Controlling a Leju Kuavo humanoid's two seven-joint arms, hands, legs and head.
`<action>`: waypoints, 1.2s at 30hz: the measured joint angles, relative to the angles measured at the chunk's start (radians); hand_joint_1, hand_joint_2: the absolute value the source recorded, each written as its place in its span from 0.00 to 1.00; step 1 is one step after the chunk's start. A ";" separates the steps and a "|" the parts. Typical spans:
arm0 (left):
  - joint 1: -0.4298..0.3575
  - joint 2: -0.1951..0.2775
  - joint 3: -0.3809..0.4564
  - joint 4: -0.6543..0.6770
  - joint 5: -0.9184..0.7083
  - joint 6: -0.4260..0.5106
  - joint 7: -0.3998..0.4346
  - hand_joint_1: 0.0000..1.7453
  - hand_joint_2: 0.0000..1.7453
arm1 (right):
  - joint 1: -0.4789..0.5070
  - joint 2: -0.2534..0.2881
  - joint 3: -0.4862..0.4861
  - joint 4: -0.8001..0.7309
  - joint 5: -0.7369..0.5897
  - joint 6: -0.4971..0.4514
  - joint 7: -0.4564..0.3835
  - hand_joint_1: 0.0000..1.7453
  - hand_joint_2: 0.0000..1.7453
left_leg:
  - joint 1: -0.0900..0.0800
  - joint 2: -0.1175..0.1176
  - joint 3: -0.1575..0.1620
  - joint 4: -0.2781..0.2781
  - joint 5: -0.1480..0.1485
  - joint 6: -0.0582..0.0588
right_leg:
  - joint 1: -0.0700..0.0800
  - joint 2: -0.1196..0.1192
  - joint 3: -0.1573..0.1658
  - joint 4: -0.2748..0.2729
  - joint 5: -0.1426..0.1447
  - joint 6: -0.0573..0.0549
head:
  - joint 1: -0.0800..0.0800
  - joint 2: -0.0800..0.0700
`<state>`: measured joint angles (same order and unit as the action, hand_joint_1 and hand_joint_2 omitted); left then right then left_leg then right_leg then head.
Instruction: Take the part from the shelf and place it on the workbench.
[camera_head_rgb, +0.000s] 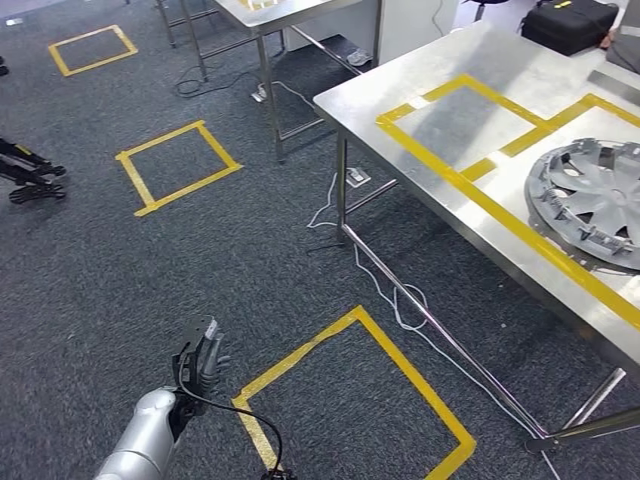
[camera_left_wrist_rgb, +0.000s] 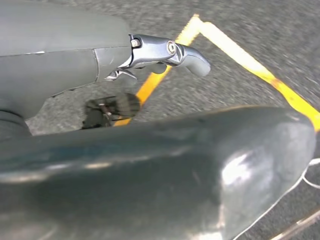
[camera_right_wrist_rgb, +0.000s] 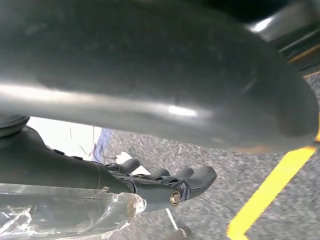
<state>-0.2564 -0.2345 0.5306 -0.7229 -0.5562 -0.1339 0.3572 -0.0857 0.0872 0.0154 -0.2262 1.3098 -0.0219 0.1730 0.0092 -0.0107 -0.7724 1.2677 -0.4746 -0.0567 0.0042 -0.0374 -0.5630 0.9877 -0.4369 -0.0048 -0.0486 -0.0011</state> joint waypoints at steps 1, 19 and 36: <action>-0.002 -0.002 0.004 0.002 -0.006 0.000 0.000 0.00 0.00 | -0.001 0.000 0.000 0.000 0.002 0.001 0.002 0.00 0.00 | 0.004 0.003 0.013 0.013 0.029 -0.004 | 0.000 -0.016 -0.012 0.001 0.009 0.003 | 0.000 0.000; -0.071 0.012 0.076 0.118 -0.040 0.042 -0.030 0.00 0.00 | -0.005 0.003 -0.018 0.001 0.037 0.030 -0.002 0.00 0.00 | -0.021 -0.074 0.207 -0.297 0.052 0.069 | -0.006 0.083 -0.051 0.124 -0.025 0.033 | 0.005 0.000; -0.149 0.063 0.135 0.295 -0.063 0.080 -0.062 0.00 0.00 | -0.002 0.011 -0.041 0.000 0.049 0.054 0.006 0.00 0.00 | -0.009 0.024 0.001 -0.076 0.072 0.018 | -0.010 -0.013 0.132 -0.010 -0.107 0.022 | -0.008 0.000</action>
<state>-0.4054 -0.1713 0.6659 -0.4283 -0.6190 -0.0535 0.2947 -0.0877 0.0983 -0.0260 -0.2265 1.3590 0.0323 0.1792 -0.0002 0.0135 -0.7716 1.1920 -0.4031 -0.0390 -0.0062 -0.0508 -0.4314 0.9781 -0.5441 0.0177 -0.0566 -0.0012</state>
